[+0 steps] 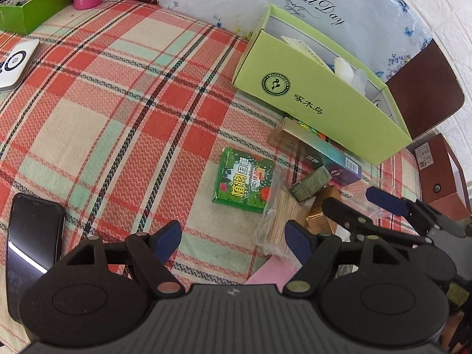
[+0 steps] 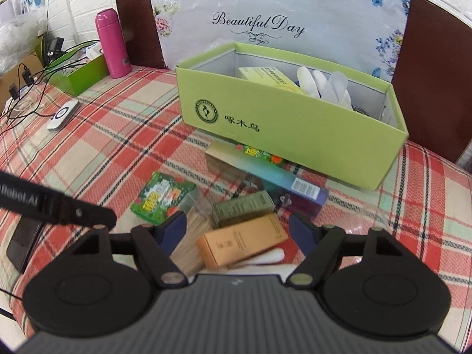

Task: Organize objects
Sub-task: 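Reach the left tool to the green packet while the right reaches the gold box, then grasp the green packet with the left tool while the right grasps the gold box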

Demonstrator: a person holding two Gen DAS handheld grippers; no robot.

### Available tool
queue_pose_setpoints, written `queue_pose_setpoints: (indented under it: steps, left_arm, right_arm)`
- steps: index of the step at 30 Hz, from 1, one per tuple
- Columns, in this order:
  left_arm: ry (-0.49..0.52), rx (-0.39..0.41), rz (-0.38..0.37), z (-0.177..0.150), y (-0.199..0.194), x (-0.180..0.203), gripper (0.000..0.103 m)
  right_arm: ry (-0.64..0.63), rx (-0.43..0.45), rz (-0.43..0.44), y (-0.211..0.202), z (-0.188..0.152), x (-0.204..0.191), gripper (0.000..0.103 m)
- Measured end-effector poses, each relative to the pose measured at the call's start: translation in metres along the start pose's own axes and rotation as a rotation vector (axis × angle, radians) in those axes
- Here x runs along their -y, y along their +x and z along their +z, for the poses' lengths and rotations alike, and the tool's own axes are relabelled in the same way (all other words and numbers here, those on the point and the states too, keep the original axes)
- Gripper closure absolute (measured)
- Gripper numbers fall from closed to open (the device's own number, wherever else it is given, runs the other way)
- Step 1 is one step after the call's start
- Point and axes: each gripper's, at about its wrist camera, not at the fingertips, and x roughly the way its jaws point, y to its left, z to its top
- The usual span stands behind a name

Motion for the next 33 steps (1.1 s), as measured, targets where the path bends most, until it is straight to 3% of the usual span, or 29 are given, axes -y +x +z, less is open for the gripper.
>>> queue_pose_setpoints:
  steps: [5,13,20,26,30,33]
  left_arm:
    - [-0.008,-0.013,0.024,0.005,0.014,-0.003,0.023]
    - [-0.041,-0.034,0.107,0.025,0.054,-0.010,0.023]
    - [0.054,-0.023,0.089,0.040,0.076,0.010,0.020]
    - [0.110,-0.028,0.107,0.048,0.087,0.025,0.014]
    - [0.180,-0.025,0.142,0.044,0.093,0.037,0.007]
    - [0.210,-0.011,0.144,0.041,0.092,0.037,0.008]
  right_arm:
    - [-0.027,-0.038,0.001,0.021,0.004,-0.006,0.031]
    - [-0.004,-0.126,-0.024,0.022,-0.030,0.014,0.031]
    - [0.065,-0.117,-0.020,0.007,-0.039,0.035,0.031]
    - [0.090,-0.064,0.014,0.001,-0.021,0.035,0.029]
    - [0.095,-0.071,0.014,0.011,-0.007,0.032,0.028]
    - [0.105,-0.080,0.029,0.020,0.000,0.031,0.028]
